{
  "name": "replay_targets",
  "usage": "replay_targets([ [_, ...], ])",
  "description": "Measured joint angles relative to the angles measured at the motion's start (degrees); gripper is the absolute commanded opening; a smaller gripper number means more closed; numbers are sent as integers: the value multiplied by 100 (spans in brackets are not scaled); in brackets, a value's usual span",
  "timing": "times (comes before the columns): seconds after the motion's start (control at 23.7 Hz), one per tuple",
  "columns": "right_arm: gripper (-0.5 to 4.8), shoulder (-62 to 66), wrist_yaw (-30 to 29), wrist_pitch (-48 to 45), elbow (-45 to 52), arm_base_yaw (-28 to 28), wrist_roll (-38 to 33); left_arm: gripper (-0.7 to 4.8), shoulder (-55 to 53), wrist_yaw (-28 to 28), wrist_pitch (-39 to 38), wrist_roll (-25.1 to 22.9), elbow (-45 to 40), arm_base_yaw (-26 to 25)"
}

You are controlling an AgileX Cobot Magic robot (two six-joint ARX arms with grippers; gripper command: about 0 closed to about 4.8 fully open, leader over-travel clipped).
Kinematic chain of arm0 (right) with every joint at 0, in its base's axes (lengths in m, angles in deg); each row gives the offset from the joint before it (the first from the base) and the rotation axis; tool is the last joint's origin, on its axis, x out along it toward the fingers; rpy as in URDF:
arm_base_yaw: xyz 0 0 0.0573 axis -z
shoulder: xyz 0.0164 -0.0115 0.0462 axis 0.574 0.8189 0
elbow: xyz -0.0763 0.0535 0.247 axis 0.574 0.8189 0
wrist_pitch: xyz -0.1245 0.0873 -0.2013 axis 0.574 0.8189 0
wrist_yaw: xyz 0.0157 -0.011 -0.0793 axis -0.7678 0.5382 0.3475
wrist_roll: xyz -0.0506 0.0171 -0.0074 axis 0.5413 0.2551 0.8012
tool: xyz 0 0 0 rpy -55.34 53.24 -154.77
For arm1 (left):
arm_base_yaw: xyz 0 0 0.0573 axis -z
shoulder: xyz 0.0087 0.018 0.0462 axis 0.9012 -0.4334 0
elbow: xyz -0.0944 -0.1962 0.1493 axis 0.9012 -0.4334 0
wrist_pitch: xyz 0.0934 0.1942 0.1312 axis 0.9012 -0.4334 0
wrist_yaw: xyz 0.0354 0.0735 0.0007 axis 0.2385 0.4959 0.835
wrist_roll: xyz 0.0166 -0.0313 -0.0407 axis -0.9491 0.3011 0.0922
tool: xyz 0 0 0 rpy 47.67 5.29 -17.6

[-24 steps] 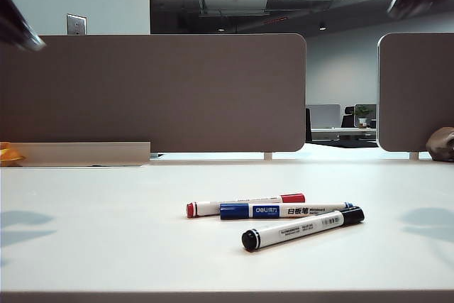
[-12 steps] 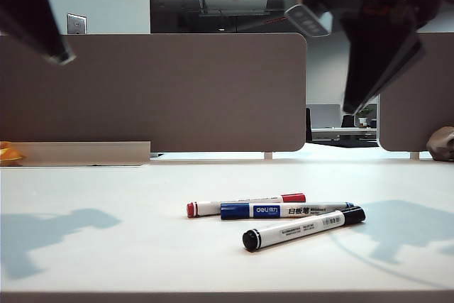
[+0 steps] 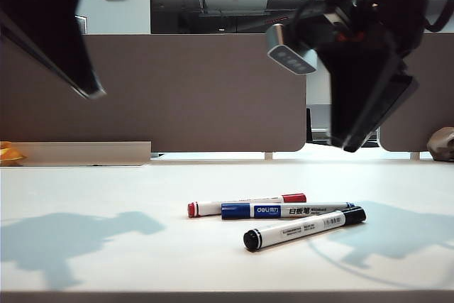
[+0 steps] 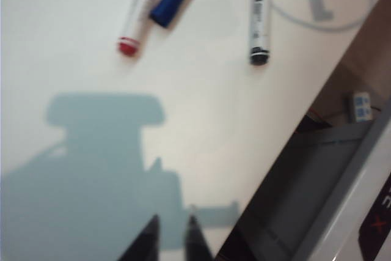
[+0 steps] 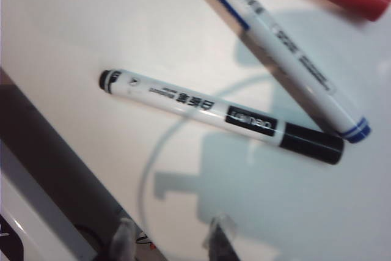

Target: Pick up the markers one by one and line them up horizontally in a straight line on the table.

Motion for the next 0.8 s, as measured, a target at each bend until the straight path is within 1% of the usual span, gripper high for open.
replay_targets([
  [0.08,141,9,-13,0,0,-61,-2,128,-417,-63,262,85,0,203],
  [0.17,141,9,-7,7,-2,-72,-20,127,-772,11,509,151,2,494],
  [0.21,142,9,-4,7,-2,-81,-20,128,-977,87,610,151,0,817],
  [0.25,150,9,17,17,-2,-83,-20,127,-1064,142,667,144,0,977],
  [0.3,150,9,181,20,-2,-83,-20,127,-1193,221,848,146,0,1156],
  [0.34,150,9,341,20,-2,-79,-22,127,-1255,264,973,153,0,1213],
  [0.38,150,4,638,24,-2,-24,-20,127,-1366,337,1266,162,0,1381],
  [0.46,149,-15,822,70,-2,22,-20,127,-1405,304,1567,164,0,1589],
  [0.51,148,-22,868,85,-2,55,-22,126,-1425,293,1690,199,4,1602],
  [0.59,144,-28,883,118,-2,162,-20,126,-1554,330,1996,417,28,1574],
  [0.63,144,-33,1032,140,-2,175,-20,126,-1644,332,2087,481,72,1574],
  [0.68,144,-33,1211,173,-2,177,-22,126,-1690,330,2087,487,127,1578],
  [0.72,144,-35,1604,240,-2,177,-20,126,-1816,326,2094,505,282,1578],
  [0.8,144,-42,2092,284,-2,201,-20,126,-2087,323,2129,507,498,1576],
])
